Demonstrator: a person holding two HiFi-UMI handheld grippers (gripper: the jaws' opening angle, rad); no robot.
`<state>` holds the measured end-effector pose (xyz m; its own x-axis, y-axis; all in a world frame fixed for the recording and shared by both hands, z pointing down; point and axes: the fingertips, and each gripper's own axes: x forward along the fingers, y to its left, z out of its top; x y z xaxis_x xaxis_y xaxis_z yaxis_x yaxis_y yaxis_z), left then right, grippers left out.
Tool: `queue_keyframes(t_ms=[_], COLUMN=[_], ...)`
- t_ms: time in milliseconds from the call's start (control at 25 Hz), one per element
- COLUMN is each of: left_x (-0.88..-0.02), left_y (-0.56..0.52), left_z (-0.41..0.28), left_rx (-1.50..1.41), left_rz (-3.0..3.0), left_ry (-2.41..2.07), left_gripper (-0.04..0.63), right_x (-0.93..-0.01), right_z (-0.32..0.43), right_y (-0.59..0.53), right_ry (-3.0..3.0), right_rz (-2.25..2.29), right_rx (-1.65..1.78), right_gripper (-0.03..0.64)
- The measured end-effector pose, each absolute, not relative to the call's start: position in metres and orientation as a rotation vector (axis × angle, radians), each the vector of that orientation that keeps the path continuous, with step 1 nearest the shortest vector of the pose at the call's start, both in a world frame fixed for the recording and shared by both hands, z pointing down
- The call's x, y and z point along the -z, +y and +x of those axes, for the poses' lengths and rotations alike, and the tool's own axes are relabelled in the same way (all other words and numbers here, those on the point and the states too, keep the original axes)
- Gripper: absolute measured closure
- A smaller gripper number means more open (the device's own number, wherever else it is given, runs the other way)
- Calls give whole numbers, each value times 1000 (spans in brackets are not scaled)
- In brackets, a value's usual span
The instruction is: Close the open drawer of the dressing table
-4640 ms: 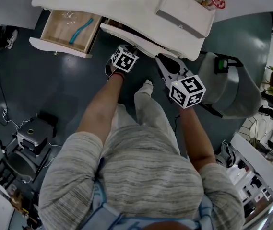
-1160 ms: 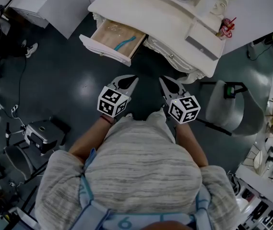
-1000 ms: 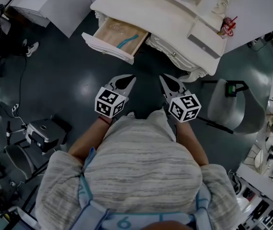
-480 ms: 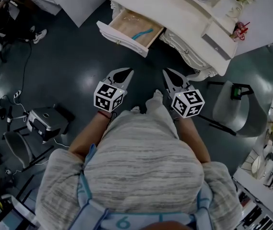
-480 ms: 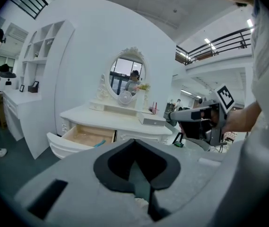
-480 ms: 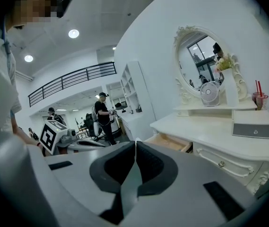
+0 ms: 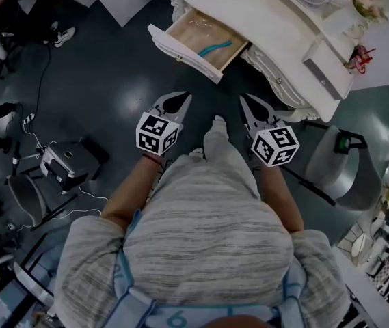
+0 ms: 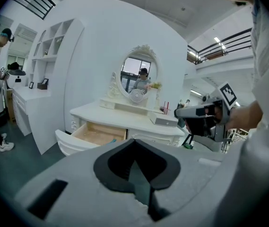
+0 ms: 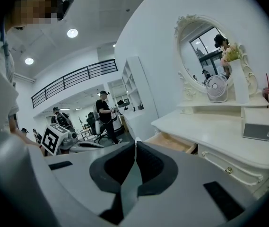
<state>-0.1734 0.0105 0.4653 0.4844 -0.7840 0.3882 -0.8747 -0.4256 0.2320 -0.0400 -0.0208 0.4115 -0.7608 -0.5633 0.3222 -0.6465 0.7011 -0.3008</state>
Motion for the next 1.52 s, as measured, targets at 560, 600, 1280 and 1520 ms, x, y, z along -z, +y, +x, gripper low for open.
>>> queue_keyframes(t_ms=[560, 600, 1280, 1520], left_x=[-512, -515, -589, -614], left_y=[-52, -56, -113, -128], left_z=[-207, -208, -231, -241], left_rx=[-439, -449, -655, -728], left_rz=[2245, 2237, 2083, 2044], left_ry=[-1425, -1427, -1434, -1412], left_gripper=[578, 578, 554, 523], right_x=[-427, -428, -450, -459], right_z=[-64, -65, -67, -72], right_y=[-80, -83, -130, -141], right_ry=[-2690, -2690, -2671, -2669], right_rz=[869, 862, 783, 766], right_rx=[-600, -602, -570, -567], right_gripper=[606, 606, 604, 604])
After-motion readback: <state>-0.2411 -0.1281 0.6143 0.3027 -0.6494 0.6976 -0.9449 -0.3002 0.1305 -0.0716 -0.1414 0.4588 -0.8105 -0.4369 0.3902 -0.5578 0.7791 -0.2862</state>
